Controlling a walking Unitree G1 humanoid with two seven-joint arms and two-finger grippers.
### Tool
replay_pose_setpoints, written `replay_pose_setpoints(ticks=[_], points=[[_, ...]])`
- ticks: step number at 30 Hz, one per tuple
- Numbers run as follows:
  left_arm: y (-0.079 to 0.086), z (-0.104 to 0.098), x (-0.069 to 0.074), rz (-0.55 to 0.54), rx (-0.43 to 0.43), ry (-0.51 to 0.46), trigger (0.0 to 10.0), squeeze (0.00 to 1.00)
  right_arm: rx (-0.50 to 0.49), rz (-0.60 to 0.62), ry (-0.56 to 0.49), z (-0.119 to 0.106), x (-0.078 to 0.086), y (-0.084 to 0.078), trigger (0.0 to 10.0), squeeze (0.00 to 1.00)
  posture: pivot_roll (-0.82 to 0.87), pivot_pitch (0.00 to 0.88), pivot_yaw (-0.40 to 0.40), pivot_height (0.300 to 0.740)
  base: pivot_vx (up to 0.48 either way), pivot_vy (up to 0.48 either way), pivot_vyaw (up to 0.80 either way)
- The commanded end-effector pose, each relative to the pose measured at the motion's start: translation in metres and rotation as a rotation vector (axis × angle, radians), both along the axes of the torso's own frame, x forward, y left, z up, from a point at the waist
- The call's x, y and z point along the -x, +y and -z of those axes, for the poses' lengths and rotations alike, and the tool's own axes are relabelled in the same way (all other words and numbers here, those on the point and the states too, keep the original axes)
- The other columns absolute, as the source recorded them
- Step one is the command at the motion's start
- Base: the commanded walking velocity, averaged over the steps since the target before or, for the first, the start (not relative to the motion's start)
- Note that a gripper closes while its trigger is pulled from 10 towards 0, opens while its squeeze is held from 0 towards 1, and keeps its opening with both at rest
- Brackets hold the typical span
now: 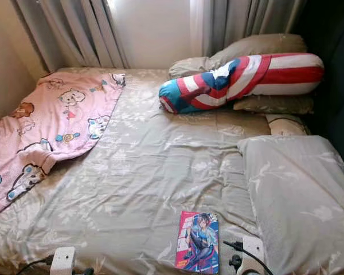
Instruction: Clean up the room
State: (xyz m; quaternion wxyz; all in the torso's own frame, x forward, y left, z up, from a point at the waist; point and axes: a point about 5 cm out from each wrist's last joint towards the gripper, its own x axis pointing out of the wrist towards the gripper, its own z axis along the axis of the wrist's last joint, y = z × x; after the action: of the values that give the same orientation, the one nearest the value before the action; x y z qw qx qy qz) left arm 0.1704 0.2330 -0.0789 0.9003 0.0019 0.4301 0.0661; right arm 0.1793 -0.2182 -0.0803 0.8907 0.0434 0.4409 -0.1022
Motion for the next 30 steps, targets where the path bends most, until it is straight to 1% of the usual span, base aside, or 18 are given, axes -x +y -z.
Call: replay_pose_setpoints(ticks=[1, 2, 4, 6, 7, 8, 9, 14, 19, 21, 28, 30], points=[[0.006, 0.003, 0.010, -0.015, -0.007, 0.034, 10.0, 0.00, 0.001, -0.010, 0.027, 0.003, 0.005, 0.000, 10.0, 0.00, -0.07, 0.000, -0.003, 0.740, 0.000, 0.000, 0.00], [0.006, 0.004, 0.011, -0.014, -0.007, 0.039, 10.0, 0.00, 0.002, -0.015, 0.028, 0.003, 0.005, 0.000, 10.0, 0.00, -0.07, 0.000, -0.003, 0.740, 0.000, 0.000, 0.00], [-0.002, 0.004, 0.007, 0.012, -0.004, 0.042, 10.0, 0.00, 0.009, -0.044, 0.016, 0.001, 0.000, 0.001, 10.0, 0.00, -0.07, 0.000, 0.004, 0.740, 0.000, 0.000, 0.00], [-0.005, 0.005, 0.006, 0.017, 0.000, 0.042, 10.0, 0.00, 0.012, -0.058, 0.004, -0.001, -0.002, 0.002, 10.0, 0.00, -0.08, 0.000, 0.007, 0.740, 0.000, 0.000, 0.00], [-0.006, 0.005, 0.006, 0.021, 0.001, 0.044, 10.0, 0.00, 0.011, -0.057, -0.003, -0.002, -0.004, 0.002, 10.0, 0.00, -0.08, 0.000, 0.009, 0.740, 0.000, 0.000, 0.70], [-0.007, 0.006, 0.007, 0.026, -0.001, 0.050, 10.0, 0.00, 0.010, -0.064, -0.004, 0.000, -0.002, 0.006, 10.0, 0.00, -0.08, 0.000, 0.011, 0.740, 0.000, 0.000, 0.80], [-0.007, 0.006, 0.008, 0.025, -0.003, 0.056, 10.0, 0.00, 0.007, -0.066, -0.002, 0.001, 0.000, 0.009, 10.0, 0.00, -0.08, 0.000, 0.013, 0.740, 0.000, 0.000, 0.80], [-0.004, 0.007, 0.011, 0.018, -0.006, 0.068, 10.0, 0.00, 0.001, -0.072, 0.008, 0.003, 0.002, 0.011, 10.0, 0.00, -0.08, 0.000, 0.015, 0.740, 0.000, 0.000, 0.80], [-0.003, 0.009, 0.016, 0.045, -0.017, 0.090, 10.0, 0.00, -0.005, -0.074, 0.006, 0.003, 0.000, 0.016, 10.0, 0.00, -0.09, 0.000, 0.039, 0.740, 0.000, 0.000, 0.80], [-0.002, 0.009, 0.017, 0.048, -0.019, 0.093, 10.0, 0.00, -0.016, -0.060, 0.011, 0.004, 0.001, 0.017, 10.0, 0.00, -0.09, 0.000, 0.041, 0.740, 0.000, 0.000, 0.00], [0.000, 0.009, 0.018, 0.055, -0.030, 0.092, 10.0, 0.00, -0.056, -0.011, 0.029, 0.007, 0.009, 0.017, 10.0, 0.00, -0.08, 0.000, 0.039, 0.740, 0.000, 0.286, 0.00], [-0.003, 0.010, 0.019, 0.057, -0.030, 0.093, 10.0, 0.00, -0.055, -0.008, 0.036, 0.008, 0.010, 0.016, 10.0, 0.00, -0.08, 0.000, 0.042, 0.740, 0.000, 0.300, 0.00]])
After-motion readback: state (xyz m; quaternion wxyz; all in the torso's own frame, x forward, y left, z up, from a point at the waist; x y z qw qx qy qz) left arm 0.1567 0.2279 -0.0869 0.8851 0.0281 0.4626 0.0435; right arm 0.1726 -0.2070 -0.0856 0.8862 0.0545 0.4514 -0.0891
